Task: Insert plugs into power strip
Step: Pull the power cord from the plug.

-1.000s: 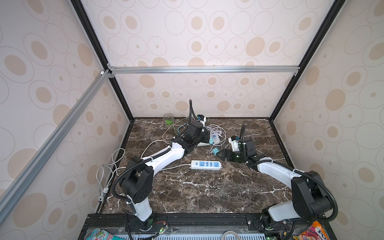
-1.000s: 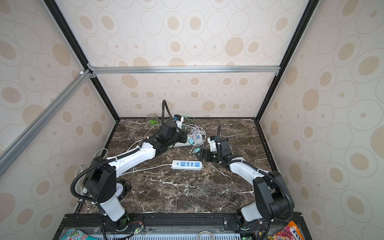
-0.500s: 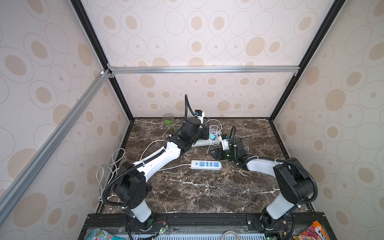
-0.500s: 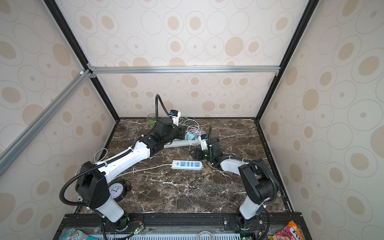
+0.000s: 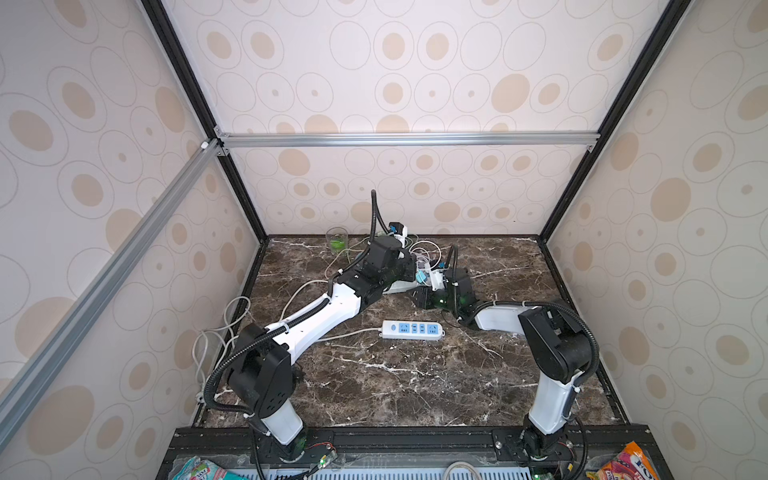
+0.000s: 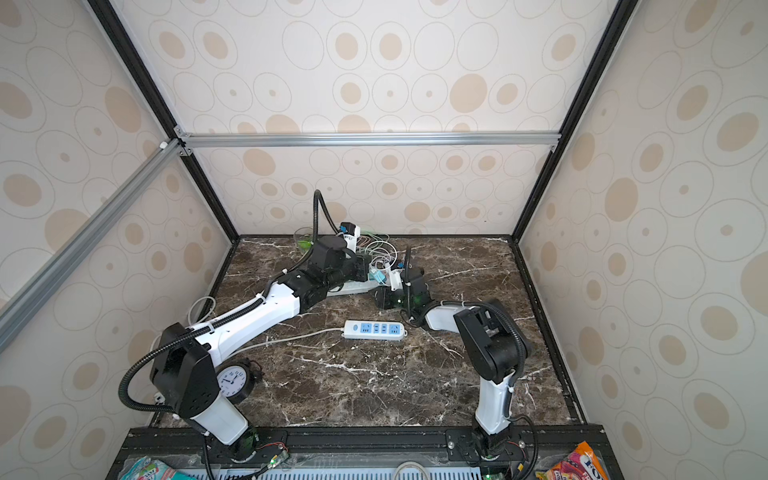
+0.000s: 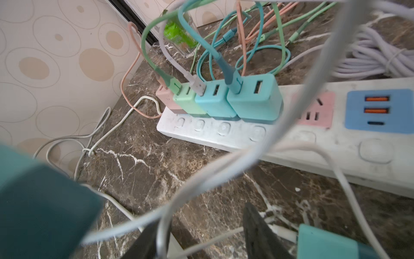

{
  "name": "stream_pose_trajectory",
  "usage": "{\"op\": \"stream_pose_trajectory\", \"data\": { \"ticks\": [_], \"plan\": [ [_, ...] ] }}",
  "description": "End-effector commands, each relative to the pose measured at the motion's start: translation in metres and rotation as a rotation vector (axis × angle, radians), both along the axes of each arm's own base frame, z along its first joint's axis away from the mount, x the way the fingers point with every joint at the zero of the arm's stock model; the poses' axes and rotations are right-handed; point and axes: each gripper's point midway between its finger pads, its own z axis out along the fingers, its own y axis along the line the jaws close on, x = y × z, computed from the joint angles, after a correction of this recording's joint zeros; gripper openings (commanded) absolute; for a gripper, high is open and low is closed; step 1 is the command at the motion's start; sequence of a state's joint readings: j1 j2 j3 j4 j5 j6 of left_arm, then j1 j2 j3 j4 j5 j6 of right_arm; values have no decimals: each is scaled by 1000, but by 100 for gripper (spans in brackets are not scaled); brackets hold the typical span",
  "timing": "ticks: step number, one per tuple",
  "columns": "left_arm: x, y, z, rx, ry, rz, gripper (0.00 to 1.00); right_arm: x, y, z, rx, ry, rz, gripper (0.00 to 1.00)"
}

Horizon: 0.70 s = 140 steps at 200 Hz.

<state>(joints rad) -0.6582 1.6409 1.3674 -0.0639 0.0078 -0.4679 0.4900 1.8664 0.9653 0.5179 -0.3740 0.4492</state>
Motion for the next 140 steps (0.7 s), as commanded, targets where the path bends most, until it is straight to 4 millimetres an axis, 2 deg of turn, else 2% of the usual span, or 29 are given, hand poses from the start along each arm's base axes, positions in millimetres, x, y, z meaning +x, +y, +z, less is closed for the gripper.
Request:
{"op": "stream_pose_trajectory", "data": {
  "ticks": [1,11,26,38,53,70,93,109,121,140],
  "plan": [
    [-3,8,37,-44,-66,24,0,4,11,16,25,-49,13,51],
    [-4,9,37,-41,-64,25,0,4,12,16,1,-54,9,51],
    [-4,11,37,-37,-66,29,0,8,8,10,-30,-42,-25,38],
    [-5,16,38,-26,-70,51,0,12,-4,6,-72,-34,-89,28],
    [-5,33,37,-1,-79,117,0,13,-25,5,-149,-30,-178,18],
    [-5,62,31,48,-85,215,0,11,-61,6,-257,-17,-291,7],
    [-6,113,15,119,-50,355,0,8,-121,4,-325,43,-421,6],
    [-11,146,4,146,-24,431,0,6,-173,-2,-330,122,-542,6],
    [-16,167,-2,165,-12,479,0,4,-214,-7,-314,189,-647,6],
    [-24,194,-10,194,8,549,0,-2,-266,-13,-267,284,-785,7]
  ]
}}
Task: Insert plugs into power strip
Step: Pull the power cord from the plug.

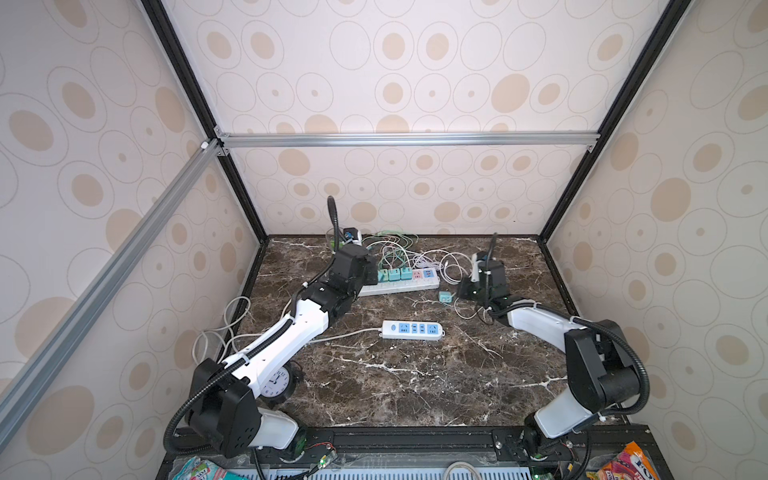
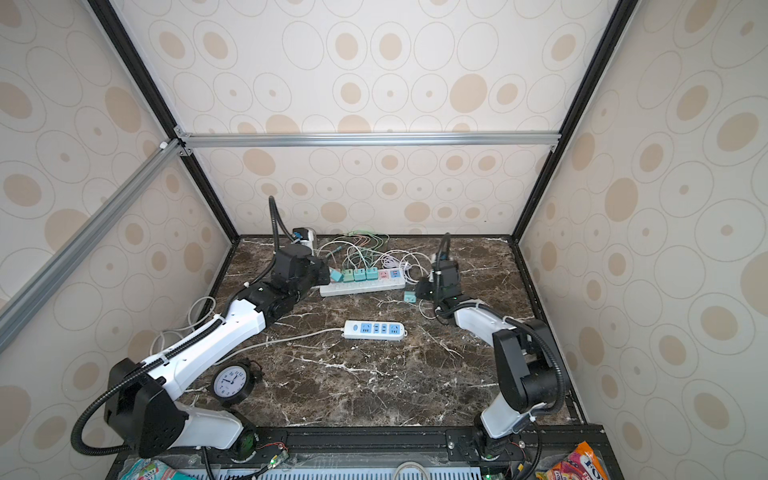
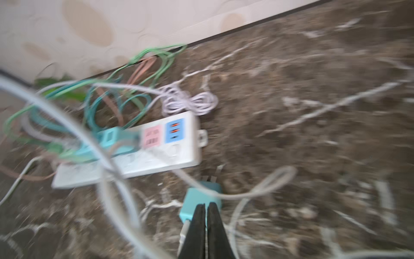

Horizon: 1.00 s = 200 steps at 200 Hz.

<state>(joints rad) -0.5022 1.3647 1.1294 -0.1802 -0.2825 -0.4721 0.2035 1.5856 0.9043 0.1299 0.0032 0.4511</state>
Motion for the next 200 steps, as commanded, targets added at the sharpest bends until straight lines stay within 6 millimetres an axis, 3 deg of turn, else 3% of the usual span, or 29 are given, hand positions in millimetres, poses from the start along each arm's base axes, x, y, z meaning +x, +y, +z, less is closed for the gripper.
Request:
{"op": "stream_pose_trajectory", "data": {
  "ticks": [1,23,51,88,108,131,163,200],
  "plan": [
    [-11,42,-3,45,14,136,0,-26,-64,-31,27,167,-207,7],
    [-21,69,-6,76,21,212,0,-33,-103,-35,73,202,-316,8],
    [-31,96,-3,97,20,280,0,-40,-126,-36,66,231,-377,9],
    [-53,168,2,127,18,484,0,-54,-163,-47,120,281,-506,11],
    [-66,194,5,137,15,553,0,-60,-182,-55,174,305,-559,12],
    [-75,210,4,149,24,600,0,-63,-189,-59,203,316,-579,13],
    [-67,199,-4,103,43,544,0,-60,-184,-59,214,321,-542,19],
    [-91,252,8,222,47,745,0,-67,-204,-63,184,352,-606,24]
  ]
}}
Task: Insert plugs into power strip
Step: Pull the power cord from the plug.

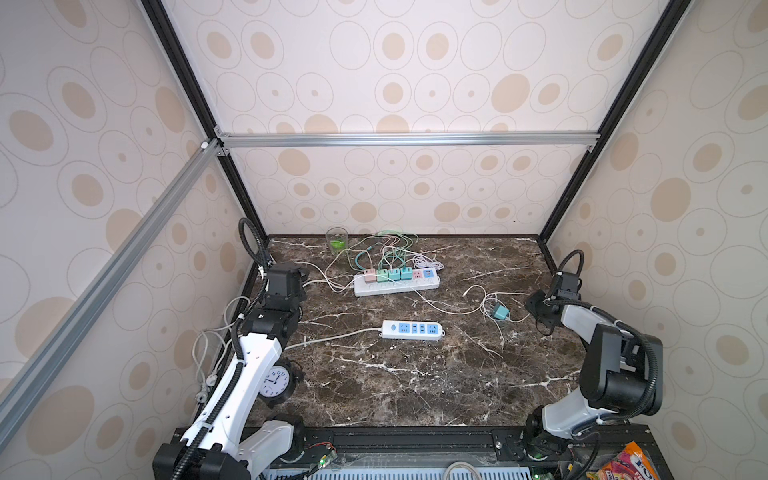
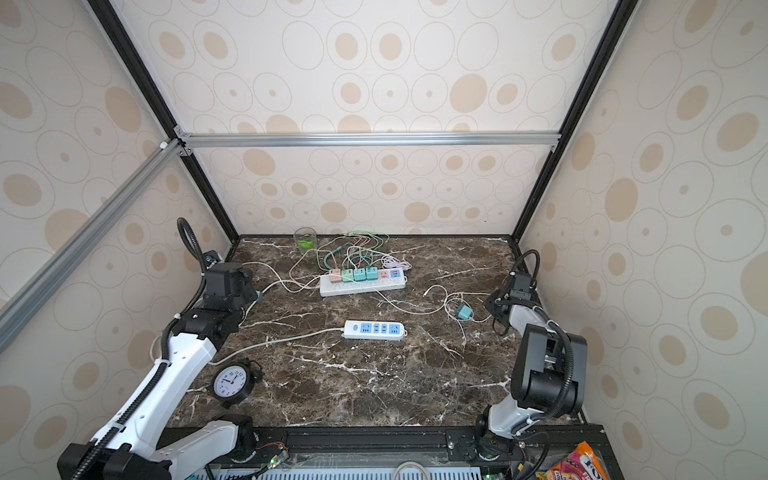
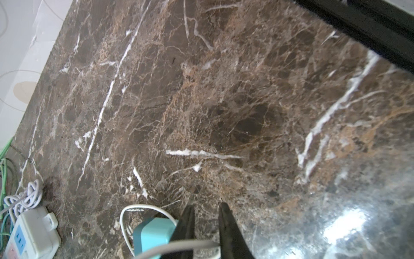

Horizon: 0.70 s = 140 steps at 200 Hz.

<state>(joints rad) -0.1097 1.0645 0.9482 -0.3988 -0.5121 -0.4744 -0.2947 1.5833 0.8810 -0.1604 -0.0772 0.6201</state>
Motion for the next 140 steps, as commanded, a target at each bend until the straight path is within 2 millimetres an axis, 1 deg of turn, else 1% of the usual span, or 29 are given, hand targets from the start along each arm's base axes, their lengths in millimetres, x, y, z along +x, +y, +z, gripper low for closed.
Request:
{"op": "stream_pose_trajectory", "data": {
  "ticks": [1,22,37,48,58,79,99,115,140],
  "plan": [
    [-21,42,16,85,3,158,0,-5,-14,-6,-3,45,-45,25],
    [-43,78,21,139,33,285,0,-9,-28,-12,10,63,-103,25],
    [-56,91,25,165,45,347,0,-10,-39,-12,18,53,-147,25],
    [-59,93,27,171,44,351,0,-9,-45,-10,16,44,-165,25],
    [-57,91,27,164,37,334,0,-8,-50,-6,5,40,-169,25],
    [-56,91,24,166,57,334,0,-5,-60,1,-13,36,-183,27],
    [-55,92,25,169,59,341,0,-9,-73,7,-41,45,-210,28],
    [-59,99,30,163,36,364,0,-10,-82,6,-11,26,-236,29],
    [-65,110,37,162,16,396,0,-12,-92,1,1,42,-261,29]
  ]
}}
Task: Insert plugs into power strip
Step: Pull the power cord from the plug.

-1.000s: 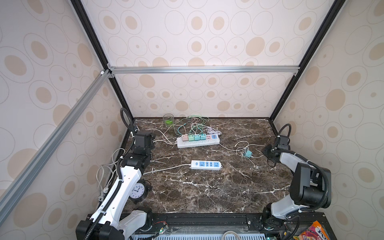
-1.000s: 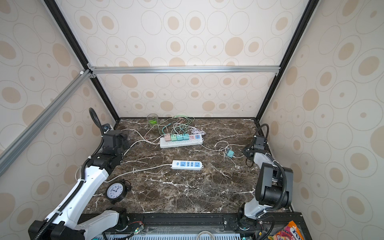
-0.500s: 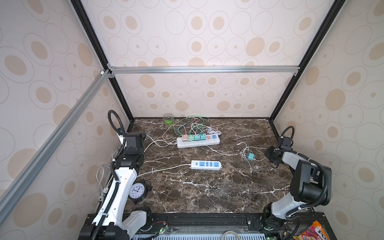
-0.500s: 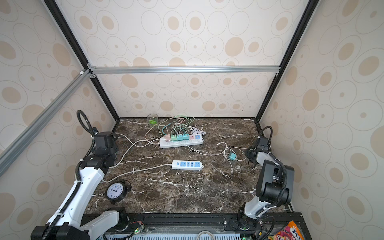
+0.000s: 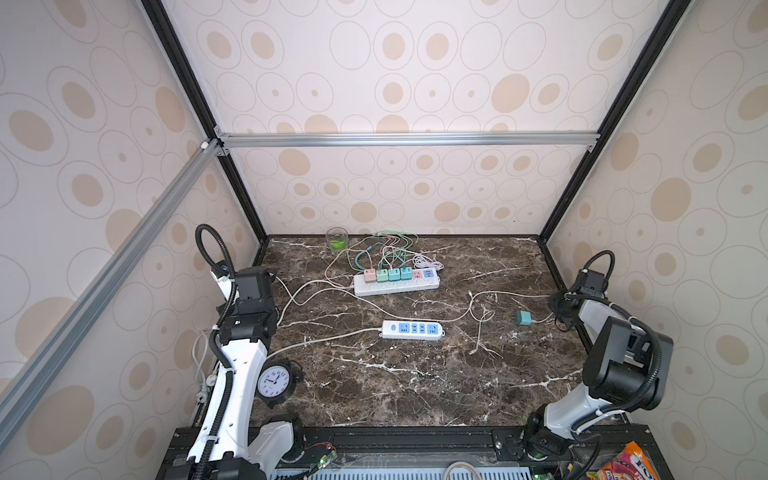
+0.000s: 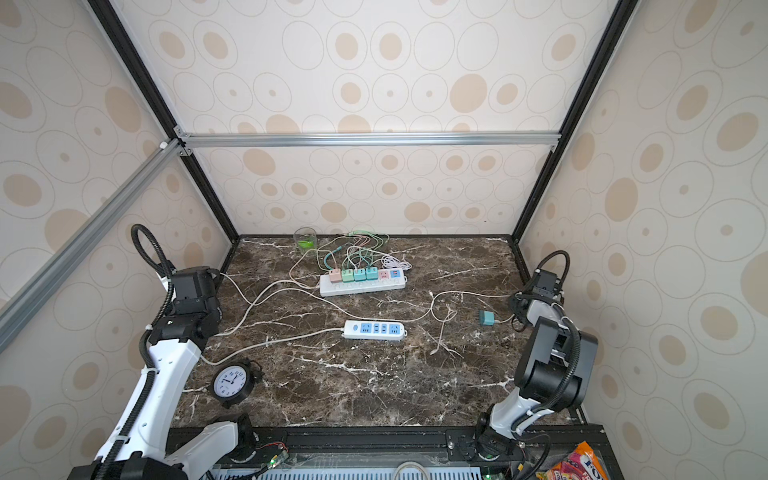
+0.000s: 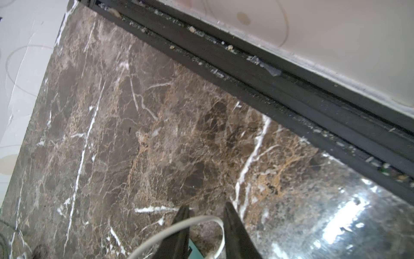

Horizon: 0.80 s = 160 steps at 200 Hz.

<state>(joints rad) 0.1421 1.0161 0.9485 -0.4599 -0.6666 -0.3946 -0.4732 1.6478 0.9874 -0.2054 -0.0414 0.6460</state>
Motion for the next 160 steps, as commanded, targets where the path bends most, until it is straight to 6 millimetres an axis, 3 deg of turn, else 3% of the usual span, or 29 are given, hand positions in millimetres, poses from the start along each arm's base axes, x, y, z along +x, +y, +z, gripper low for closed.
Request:
{"op": "stream_pose_trajectory", "data": {
  "ticks": [1,31,58,78,105,135,160],
  "plan": [
    [-9,13,25,33,-46,50,0,-4,-12,-7,16,31,-41,28],
    [-20,28,30,58,-17,100,0,-3,-21,-11,41,17,-79,27],
    [-27,37,31,48,-23,111,0,2,-17,-13,69,4,-62,27],
    [-12,27,23,-26,-36,32,0,9,-5,-8,81,-39,-5,30],
    [27,-23,10,-171,-56,-197,0,19,27,9,54,-81,128,35],
    [60,-103,28,-240,-91,-451,0,25,60,30,9,-104,251,39],
    [81,-184,52,-338,-142,-693,0,34,89,46,25,-159,364,50]
  ]
}}
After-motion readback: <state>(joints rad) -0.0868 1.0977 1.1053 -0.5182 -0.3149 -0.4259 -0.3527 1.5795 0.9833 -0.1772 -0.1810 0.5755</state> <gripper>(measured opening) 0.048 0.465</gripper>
